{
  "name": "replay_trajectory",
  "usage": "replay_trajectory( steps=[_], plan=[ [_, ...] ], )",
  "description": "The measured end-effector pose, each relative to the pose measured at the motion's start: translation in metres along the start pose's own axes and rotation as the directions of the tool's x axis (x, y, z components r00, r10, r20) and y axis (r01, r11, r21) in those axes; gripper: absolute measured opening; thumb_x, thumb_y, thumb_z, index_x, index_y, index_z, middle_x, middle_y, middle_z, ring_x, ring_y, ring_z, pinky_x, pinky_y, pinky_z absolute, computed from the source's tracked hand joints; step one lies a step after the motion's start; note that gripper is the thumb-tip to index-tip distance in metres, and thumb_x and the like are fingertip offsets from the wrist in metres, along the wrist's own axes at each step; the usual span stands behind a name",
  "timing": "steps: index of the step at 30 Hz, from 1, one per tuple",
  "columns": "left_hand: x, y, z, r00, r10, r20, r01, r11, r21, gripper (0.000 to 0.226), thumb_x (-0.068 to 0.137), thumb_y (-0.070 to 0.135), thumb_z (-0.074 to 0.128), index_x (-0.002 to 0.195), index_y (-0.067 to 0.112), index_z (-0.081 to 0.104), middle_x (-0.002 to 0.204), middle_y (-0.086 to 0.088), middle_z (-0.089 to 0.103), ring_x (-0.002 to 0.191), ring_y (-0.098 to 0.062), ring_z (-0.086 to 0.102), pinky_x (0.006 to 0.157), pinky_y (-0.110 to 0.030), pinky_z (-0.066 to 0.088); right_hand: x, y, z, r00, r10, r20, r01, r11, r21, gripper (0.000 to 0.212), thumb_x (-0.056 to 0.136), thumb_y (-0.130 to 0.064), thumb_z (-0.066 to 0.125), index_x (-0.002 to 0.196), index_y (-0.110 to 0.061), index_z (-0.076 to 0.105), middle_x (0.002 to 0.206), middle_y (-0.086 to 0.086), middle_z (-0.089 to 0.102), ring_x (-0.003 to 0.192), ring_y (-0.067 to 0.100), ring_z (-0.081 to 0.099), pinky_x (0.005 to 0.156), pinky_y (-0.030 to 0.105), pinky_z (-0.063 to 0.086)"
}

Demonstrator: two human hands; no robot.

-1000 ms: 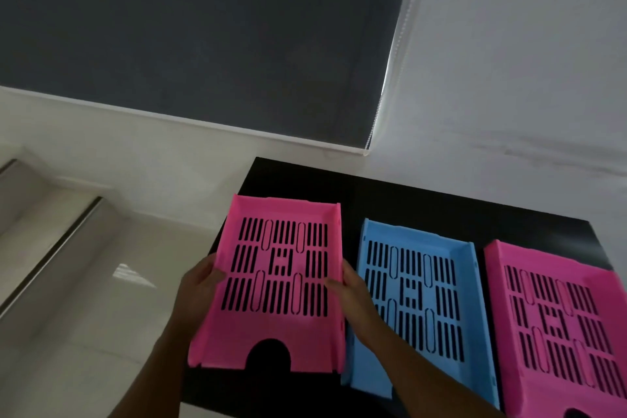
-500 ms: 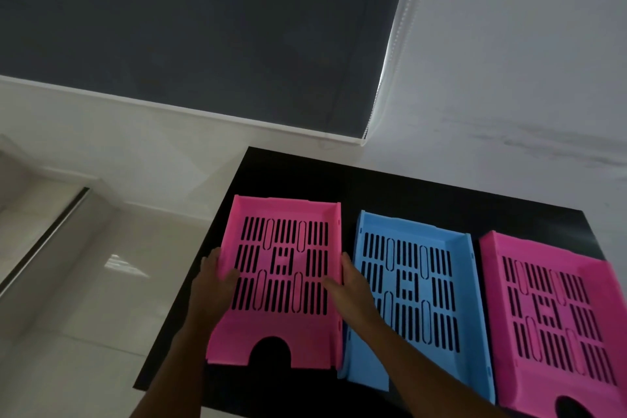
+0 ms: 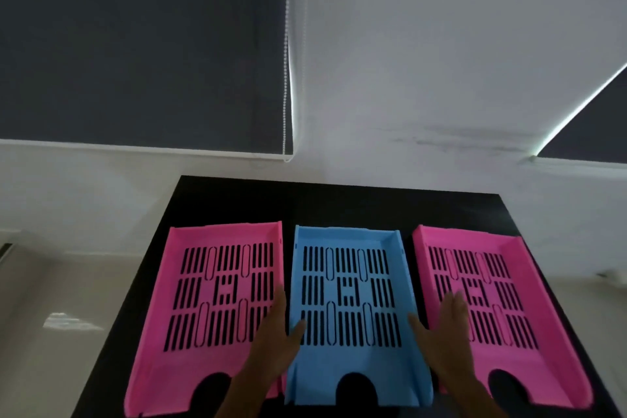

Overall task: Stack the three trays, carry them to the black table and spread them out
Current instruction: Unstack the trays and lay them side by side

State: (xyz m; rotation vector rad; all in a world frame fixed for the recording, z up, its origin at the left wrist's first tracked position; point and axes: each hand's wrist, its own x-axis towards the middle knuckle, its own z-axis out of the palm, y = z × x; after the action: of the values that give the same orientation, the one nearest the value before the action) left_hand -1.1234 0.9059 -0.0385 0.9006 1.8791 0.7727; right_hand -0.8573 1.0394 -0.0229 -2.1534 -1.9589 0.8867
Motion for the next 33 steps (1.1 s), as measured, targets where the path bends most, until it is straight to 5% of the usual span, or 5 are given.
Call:
replay_trajectory(
  steps=[5, 9, 16, 20, 33],
  plan=[
    [0.002, -0.005, 0.016, 0.998, 0.067, -0.005, -0.066, 0.993, 0.1, 0.085, 0.098, 0.017, 0.056, 0.149, 0.042, -0.007, 0.164, 0.008, 0.01, 0.136, -0.04, 0.051, 0.114, -0.048, 0.042, 0.002, 0.035, 0.014, 0.994, 0.033, 0.103, -0.043, 0.994, 0.104, 0.074, 0.099, -0.043, 0.052, 0.159, -0.017, 0.018, 0.13, 0.015, 0.067, 0.111, 0.029, 0.071, 0.094, 0.05, 0.059],
    [0.001, 0.003, 0.026, 0.994, 0.109, -0.028, -0.105, 0.986, 0.128, 0.081, 0.1, 0.013, 0.054, 0.153, 0.029, -0.005, 0.165, 0.003, 0.014, 0.124, -0.002, 0.056, 0.115, -0.027, 0.033, -0.001, 0.026, 0.0, 0.994, -0.022, 0.104, 0.014, 0.997, 0.08, 0.029, 0.104, -0.021, 0.049, 0.131, -0.011, 0.054, 0.076, -0.005, 0.064, 0.062, 0.002, 0.063, 0.055, 0.014, 0.052],
    [0.007, -0.002, 0.033, 0.993, 0.087, -0.074, -0.078, 0.99, 0.122, 0.075, 0.1, 0.013, 0.054, 0.157, 0.028, 0.006, 0.136, -0.03, 0.06, 0.04, 0.0, 0.052, 0.059, -0.025, 0.061, -0.003, 0.027, -0.009, 0.989, -0.074, 0.124, 0.069, 0.997, 0.046, 0.015, 0.106, -0.023, 0.046, 0.094, -0.02, 0.055, 0.072, -0.005, 0.062, 0.058, 0.002, 0.062, 0.051, 0.014, 0.049],
    [0.016, 0.015, 0.03, 0.992, 0.099, -0.083, -0.091, 0.991, 0.103, 0.072, 0.101, 0.011, 0.053, 0.157, 0.022, 0.009, 0.152, -0.029, 0.043, 0.076, -0.011, 0.076, 0.083, -0.042, 0.063, 0.012, 0.028, -0.005, 0.99, -0.074, 0.12, 0.073, 0.997, 0.019, 0.018, 0.106, -0.023, 0.045, 0.093, -0.018, 0.056, 0.07, -0.003, 0.063, 0.056, 0.003, 0.061, 0.054, 0.016, 0.054],
    [0.115, 0.048, 0.024, 0.988, 0.093, -0.125, -0.081, 0.992, 0.096, 0.071, 0.102, 0.014, 0.052, 0.159, 0.024, 0.012, 0.055, 0.002, 0.04, 0.036, 0.0, 0.027, 0.037, -0.012, 0.037, 0.099, -0.005, -0.013, 0.996, -0.076, 0.051, 0.069, 0.989, 0.133, 0.023, 0.106, -0.024, 0.046, 0.089, -0.015, 0.059, 0.08, 0.002, 0.07, 0.066, 0.01, 0.074, 0.051, 0.016, 0.056]
  ],
)
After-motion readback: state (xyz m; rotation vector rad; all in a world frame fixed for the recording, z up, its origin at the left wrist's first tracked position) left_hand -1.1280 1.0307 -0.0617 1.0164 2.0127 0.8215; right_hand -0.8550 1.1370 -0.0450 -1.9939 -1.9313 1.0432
